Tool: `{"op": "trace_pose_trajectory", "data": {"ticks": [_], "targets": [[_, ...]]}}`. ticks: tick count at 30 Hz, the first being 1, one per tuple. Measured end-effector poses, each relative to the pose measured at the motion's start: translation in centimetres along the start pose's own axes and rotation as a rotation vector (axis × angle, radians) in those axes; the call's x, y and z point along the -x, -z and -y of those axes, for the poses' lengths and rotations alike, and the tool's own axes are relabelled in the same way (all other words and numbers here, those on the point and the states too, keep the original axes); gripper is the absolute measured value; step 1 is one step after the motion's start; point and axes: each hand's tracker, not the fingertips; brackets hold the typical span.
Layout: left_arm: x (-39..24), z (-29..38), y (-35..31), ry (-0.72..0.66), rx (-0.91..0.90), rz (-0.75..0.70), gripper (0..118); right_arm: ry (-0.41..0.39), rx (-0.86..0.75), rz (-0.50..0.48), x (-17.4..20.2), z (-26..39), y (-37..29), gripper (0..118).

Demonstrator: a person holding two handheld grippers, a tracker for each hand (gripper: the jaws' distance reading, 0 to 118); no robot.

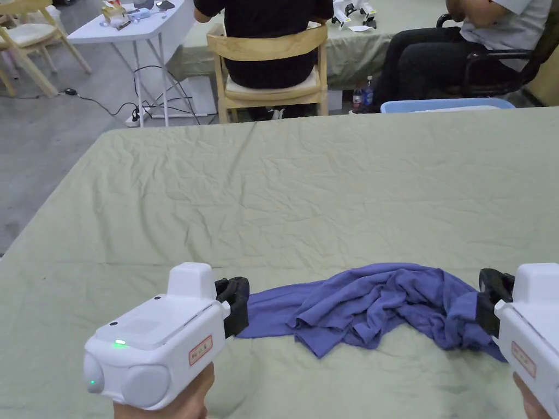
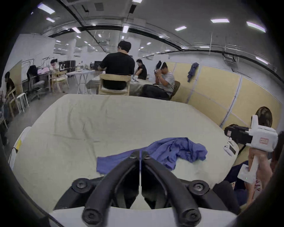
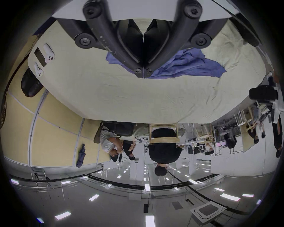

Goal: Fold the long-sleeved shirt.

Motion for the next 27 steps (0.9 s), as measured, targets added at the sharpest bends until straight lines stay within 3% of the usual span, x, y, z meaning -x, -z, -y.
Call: {"op": "trace_pose_trajectory", "data": {"ticks": [6,13,14,15,16,17,22,27], "targets": [[2.5,0.0,-0.1,-0.044,0.065,0.03,0,0.003,0.005,-0.018,0.6,0.2,0.0,2],[5.7,-1.2,6.0,0.021,0.345,-0.021,1,-0.009,0.036,-0.018,0.5,1.2,0.8,2],[6.3,-1.1,7.5,0.0,0.37,-0.059,10,-0.009,0.045,-0.017,0.4,1.4,1.2,2],[6.8,-1.0,8.7,-0.01,0.396,-0.076,26,-0.01,0.054,-0.016,0.3,1.6,1.5,2],[7.6,-0.6,10.3,-0.014,0.418,-0.088,57,-0.011,0.064,-0.014,0.2,1.8,1.9,2],[8.3,-0.2,11.7,-0.018,0.423,-0.104,65,-0.012,0.075,-0.013,0.1,2.0,2.3,2],[10.2,1.6,18.1,-0.037,0.478,-0.111,60,-0.021,0.133,0.001,-0.5,3.2,4.6,2],[10.8,4.0,24.0,0.029,0.568,-0.086,53,-0.013,0.19,0.024,-1.4,4.5,6.8,2]]}}
